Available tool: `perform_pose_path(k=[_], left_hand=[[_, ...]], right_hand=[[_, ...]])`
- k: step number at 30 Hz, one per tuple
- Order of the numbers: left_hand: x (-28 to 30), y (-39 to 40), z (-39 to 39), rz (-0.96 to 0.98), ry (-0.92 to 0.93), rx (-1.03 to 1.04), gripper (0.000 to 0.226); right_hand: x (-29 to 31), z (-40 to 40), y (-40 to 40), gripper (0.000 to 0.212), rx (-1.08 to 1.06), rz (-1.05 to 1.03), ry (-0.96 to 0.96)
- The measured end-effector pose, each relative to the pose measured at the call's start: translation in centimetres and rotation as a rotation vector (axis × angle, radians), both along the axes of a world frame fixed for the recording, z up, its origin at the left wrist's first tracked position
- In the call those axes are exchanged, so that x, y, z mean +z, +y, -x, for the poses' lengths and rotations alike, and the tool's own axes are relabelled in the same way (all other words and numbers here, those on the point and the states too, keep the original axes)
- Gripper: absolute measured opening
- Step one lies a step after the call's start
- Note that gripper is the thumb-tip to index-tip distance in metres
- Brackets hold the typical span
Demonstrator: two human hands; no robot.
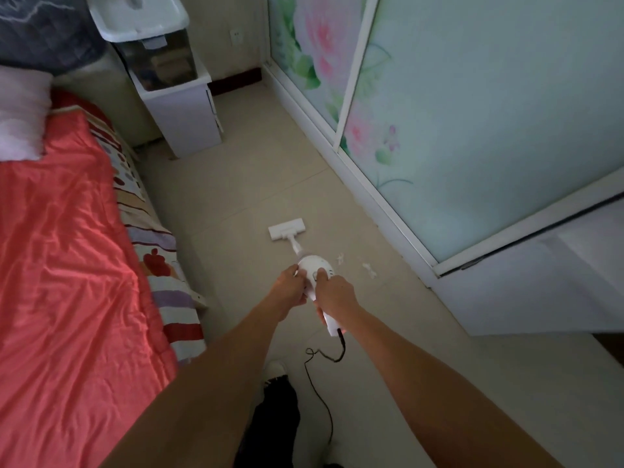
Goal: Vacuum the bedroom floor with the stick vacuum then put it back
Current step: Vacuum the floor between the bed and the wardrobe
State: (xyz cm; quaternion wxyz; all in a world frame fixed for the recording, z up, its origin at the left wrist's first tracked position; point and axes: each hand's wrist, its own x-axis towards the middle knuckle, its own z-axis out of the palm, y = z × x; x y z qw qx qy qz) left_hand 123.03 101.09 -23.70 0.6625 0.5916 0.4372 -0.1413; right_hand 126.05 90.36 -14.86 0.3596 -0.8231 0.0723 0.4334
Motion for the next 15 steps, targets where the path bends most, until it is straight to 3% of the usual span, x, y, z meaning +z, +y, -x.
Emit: perform_pose_path(k=[6,12,15], left_hand=[[0.5,-8.6,0.7,0.005,-0.014,-0.118,0.038],[1.0,-15.9,2.6,0.009,-0.036,-0.18,0.027],[1.1,-18.0,3.5,0.005,-0.014,-0.18,0.038]], right_hand=[[-0.6,1.6,-8.6,0.058,-0.051,0.104,-0.052],[-0.6,3.9,-16.5,0.051,-0.105,0.024,-0.014],[-0.9,4.8,-18.6,0.051,-0.129,-0.001,-0.002]])
